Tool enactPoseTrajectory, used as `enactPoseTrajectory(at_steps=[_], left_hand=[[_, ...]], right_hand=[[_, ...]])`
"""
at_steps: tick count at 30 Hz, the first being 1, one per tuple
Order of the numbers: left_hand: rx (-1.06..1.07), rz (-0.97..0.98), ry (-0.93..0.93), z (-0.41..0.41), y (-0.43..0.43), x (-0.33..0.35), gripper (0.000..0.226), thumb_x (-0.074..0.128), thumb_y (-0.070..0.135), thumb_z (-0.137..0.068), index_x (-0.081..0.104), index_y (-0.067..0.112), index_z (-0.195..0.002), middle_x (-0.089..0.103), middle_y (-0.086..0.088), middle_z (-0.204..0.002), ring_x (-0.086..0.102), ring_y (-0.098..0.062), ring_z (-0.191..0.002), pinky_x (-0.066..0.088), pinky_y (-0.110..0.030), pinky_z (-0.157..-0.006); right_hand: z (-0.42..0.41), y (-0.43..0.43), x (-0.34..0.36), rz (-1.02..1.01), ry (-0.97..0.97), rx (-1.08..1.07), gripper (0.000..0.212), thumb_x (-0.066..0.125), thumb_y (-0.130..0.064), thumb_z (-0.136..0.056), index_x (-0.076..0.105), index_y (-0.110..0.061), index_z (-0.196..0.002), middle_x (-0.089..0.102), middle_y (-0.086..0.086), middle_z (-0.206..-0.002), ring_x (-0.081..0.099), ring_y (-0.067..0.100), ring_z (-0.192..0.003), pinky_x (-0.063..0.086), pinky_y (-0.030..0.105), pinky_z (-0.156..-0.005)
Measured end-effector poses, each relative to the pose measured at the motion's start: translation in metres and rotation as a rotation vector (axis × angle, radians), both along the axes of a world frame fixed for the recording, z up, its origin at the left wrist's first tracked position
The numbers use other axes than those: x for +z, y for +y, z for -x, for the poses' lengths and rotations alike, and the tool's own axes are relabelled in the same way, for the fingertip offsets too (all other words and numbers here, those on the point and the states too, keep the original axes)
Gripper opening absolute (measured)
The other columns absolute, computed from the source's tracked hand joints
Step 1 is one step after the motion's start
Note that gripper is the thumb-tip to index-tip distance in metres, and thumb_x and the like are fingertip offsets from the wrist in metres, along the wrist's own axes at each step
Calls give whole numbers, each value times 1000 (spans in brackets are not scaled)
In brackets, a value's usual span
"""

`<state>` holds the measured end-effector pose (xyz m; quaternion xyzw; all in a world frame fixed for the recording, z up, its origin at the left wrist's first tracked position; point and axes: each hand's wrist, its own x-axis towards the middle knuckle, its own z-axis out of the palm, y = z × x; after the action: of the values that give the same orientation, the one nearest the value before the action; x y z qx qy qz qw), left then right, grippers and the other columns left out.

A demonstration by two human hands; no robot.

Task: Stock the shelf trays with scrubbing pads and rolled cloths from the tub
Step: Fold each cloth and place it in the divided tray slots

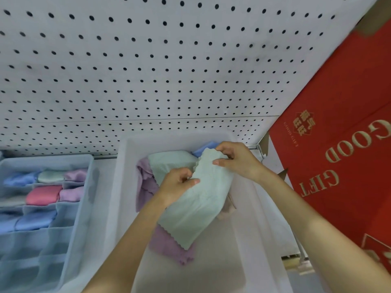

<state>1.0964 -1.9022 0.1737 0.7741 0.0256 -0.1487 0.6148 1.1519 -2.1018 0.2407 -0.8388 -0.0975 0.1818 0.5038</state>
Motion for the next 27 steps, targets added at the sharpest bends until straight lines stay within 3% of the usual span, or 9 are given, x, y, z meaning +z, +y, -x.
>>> enactPoseTrajectory(at_steps=[3,7,10,13,16,18,21,24,27], left_hand=[[43,17,-22,3,6,10,36,64,11,-89,40,17,-62,35,13,-50,28,-5,-49,24,-23,-50],[9,-19,-75,6,16,39,35,59,12,-93,37,17,-66,32,14,-52,26,-7,-51,22,-24,-49],[30,-45,-137,10,21,71,30,57,10,-93,40,14,-68,37,14,-48,30,-3,-48,25,-18,-46],[41,-44,-258,9,30,108,20,59,9,-92,46,18,-78,46,8,-51,37,-11,-54,32,-25,-53],[78,-58,-406,8,34,147,22,55,18,-93,39,31,-84,52,-9,-57,41,-29,-59,38,-36,-60],[110,-119,-520,11,35,172,21,46,16,-96,36,31,-85,51,-19,-63,39,-32,-60,37,-36,-61],[165,-117,-662,21,34,203,27,35,9,-91,47,30,-78,52,0,-65,39,-19,-58,34,-27,-59],[240,-43,-736,29,33,213,38,33,1,-86,62,24,-79,59,18,-71,45,-7,-59,37,-25,-57],[289,-35,-779,39,29,217,44,33,-3,-85,67,26,-85,64,19,-78,46,1,-58,35,-16,-56]], right_hand=[[-1,1,-1,3,6,-81,18,73,-6,-78,66,-22,-81,72,5,-86,68,28,-85,53,41,-78],[-1,6,11,-93,11,-144,17,76,-4,-75,67,-18,-74,70,-10,-67,64,3,-63,48,19,-61],[-1,10,35,-159,-14,-127,12,74,-5,-78,66,-12,-74,68,-12,-62,59,-1,-58,43,12,-56],[-1,13,70,-218,-62,-54,11,67,-10,-86,59,-12,-77,64,-2,-70,55,6,-64,42,17,-60],[2,18,108,-160,-180,-19,14,58,-18,-93,50,-9,-86,56,8,-71,52,15,-62,41,26,-55],[5,19,132,-165,-242,-24,13,61,-22,-91,51,-15,-91,56,24,-73,51,23,-61,41,32,-53],[14,14,172,-185,-258,8,29,71,-21,-82,56,-30,-105,56,36,-77,54,27,-65,44,35,-58],[22,2,204,-274,-133,155,49,74,-7,-75,58,-25,-117,68,16,-76,64,19,-76,50,26,-70],[31,-1,221,-342,-144,207,42,71,-3,-79,62,-24,-114,63,25,-91,62,29,-86,47,43,-86]])
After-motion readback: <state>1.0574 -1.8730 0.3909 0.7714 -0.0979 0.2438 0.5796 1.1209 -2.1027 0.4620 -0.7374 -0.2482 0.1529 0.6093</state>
